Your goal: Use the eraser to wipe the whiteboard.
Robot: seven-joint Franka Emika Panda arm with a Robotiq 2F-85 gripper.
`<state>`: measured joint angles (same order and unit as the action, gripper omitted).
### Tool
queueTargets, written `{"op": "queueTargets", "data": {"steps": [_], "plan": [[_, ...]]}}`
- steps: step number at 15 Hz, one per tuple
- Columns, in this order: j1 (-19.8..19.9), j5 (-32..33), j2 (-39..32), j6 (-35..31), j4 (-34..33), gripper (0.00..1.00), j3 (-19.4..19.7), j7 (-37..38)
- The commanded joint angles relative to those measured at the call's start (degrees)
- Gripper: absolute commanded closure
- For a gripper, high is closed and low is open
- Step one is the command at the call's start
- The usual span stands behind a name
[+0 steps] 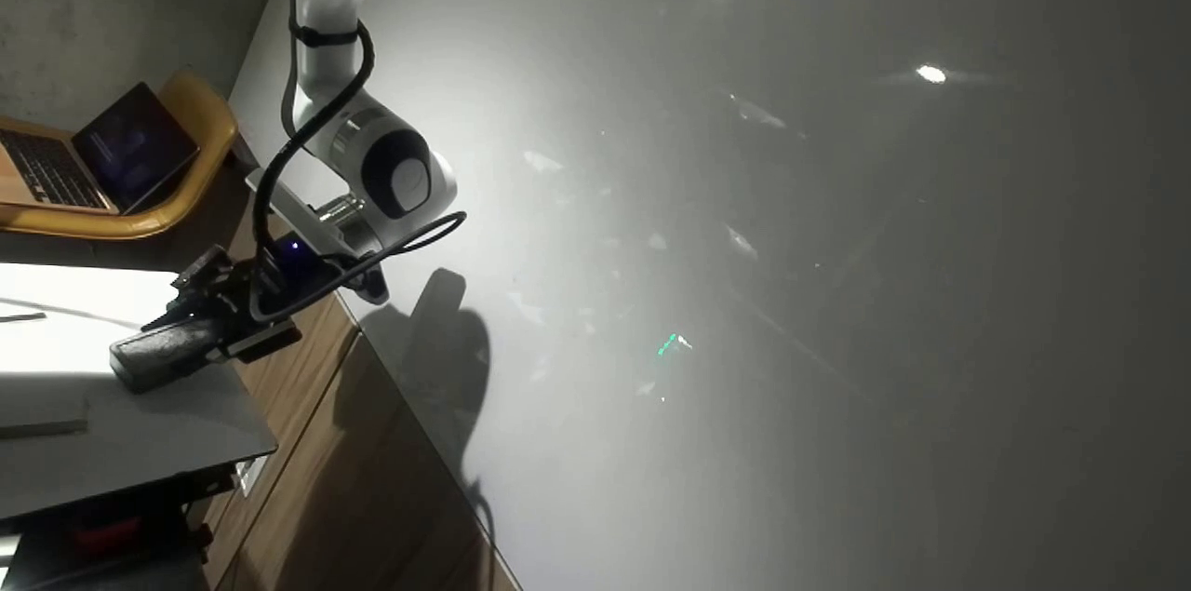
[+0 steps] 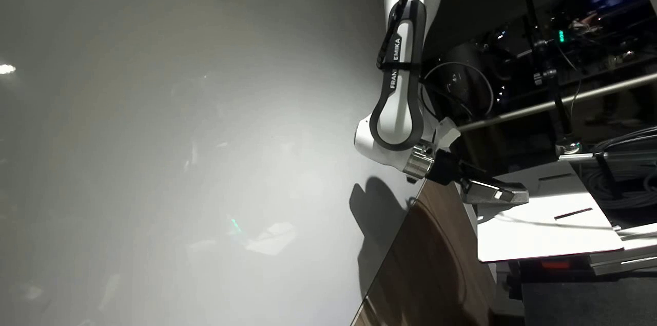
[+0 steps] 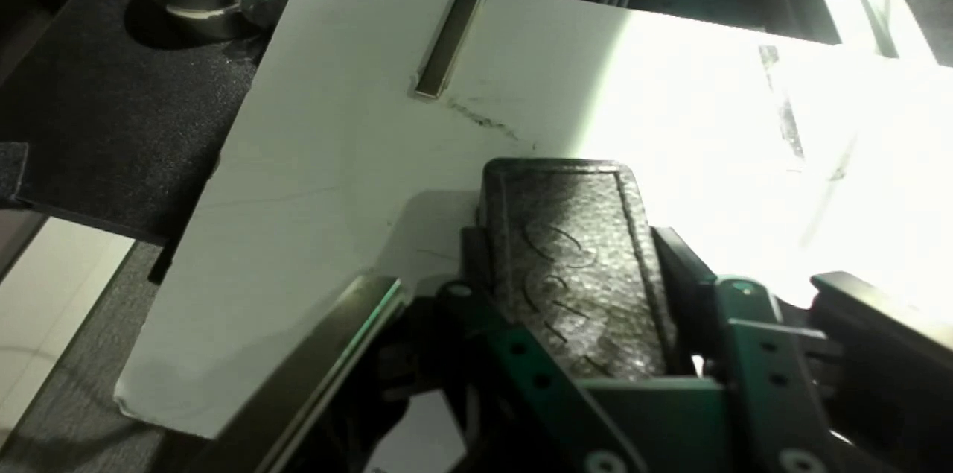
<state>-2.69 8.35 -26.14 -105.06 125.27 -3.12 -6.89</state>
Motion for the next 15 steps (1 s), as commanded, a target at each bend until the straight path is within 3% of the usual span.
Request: {"op": "queueTargets", "data": {"steps": [1,2,3,7,13,15], "plan": [[0.86,-1.94,-2.53,3.38,-3.24,0.7,0.48,0.64],[1.02,-2.14,-2.99,3.73,-3.65,0.7,0.5,0.68],[1.14,-2.38,-3.36,4.26,-4.15,0.2,0.47,0.72],[1.4,-2.71,-4.65,5.09,-5.5,0.01,0.42,0.7],[1.52,-2.51,-5.34,5.45,-6.46,0.0,0.32,0.11],[0.01,-0.18,-2.23,3.77,-4.41,0.0,0.27,1.72]]}}
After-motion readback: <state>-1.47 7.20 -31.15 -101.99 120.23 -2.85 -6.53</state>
